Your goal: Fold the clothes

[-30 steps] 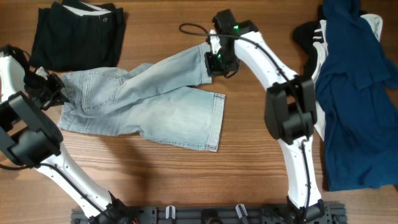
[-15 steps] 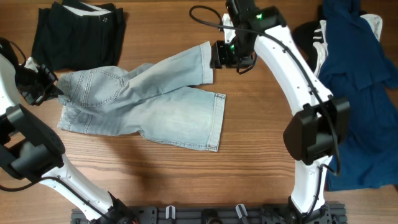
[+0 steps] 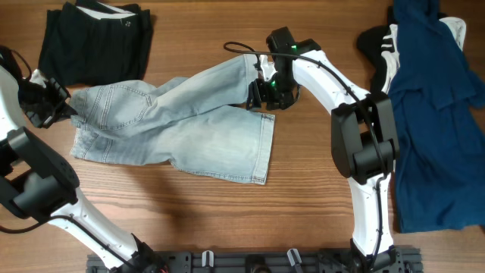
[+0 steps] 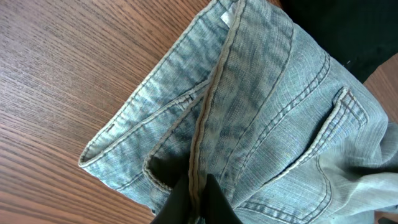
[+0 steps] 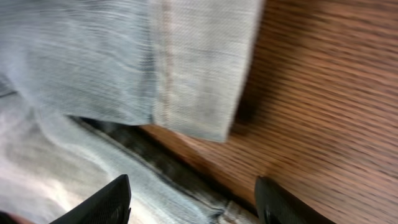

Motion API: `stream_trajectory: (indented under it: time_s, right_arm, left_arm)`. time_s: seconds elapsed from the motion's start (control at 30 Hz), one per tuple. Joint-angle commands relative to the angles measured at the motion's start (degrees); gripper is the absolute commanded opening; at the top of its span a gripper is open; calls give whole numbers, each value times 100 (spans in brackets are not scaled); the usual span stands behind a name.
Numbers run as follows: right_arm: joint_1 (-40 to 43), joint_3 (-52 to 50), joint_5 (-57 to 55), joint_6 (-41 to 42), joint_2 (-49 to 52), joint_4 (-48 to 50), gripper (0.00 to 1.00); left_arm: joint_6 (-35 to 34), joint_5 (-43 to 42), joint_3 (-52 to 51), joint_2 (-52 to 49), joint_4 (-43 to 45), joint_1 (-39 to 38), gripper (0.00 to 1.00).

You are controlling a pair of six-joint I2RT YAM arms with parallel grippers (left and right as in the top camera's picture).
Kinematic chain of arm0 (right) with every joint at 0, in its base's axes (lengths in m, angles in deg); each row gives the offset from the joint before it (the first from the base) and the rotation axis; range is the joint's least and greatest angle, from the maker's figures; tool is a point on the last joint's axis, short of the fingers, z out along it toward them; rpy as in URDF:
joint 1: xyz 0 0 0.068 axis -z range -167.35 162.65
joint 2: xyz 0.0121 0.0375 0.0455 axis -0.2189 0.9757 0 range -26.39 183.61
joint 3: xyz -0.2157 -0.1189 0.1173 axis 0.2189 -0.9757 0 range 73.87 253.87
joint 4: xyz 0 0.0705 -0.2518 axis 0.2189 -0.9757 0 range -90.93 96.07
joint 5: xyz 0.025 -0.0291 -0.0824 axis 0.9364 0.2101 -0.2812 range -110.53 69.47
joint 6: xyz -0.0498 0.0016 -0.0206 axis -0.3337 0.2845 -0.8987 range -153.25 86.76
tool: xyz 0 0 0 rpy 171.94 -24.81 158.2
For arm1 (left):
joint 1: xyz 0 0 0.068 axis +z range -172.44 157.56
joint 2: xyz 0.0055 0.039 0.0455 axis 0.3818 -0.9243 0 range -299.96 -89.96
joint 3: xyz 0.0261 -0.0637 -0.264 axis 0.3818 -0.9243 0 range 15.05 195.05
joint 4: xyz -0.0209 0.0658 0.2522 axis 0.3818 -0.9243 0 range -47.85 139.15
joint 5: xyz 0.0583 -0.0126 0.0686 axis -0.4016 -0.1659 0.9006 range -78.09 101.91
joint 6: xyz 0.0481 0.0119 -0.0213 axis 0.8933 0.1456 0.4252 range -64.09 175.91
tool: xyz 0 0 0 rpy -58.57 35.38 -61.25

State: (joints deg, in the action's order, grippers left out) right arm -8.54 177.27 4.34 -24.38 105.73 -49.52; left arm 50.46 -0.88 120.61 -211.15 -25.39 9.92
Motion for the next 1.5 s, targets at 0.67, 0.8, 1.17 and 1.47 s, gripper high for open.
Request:
stream_trajectory:
  time_s: [0.67, 0.8, 1.17, 1.47]
  right_arm:
    - [24, 68, -31, 39, 306, 861, 4]
    - [83, 146, -501, 334, -192, 844, 4]
    - [83, 151, -544, 391, -1611, -1213, 4]
    - [-201, 149, -562, 651, -2135, -2583, 4]
  left_arm:
    - [-103, -116, -46, 66, 85, -4, 4]
    - [-101, -136, -44, 98, 146, -4, 4]
    - [31, -332, -46, 640, -378, -9, 4]
    - [-293, 761, -46, 638, -911, 2, 4]
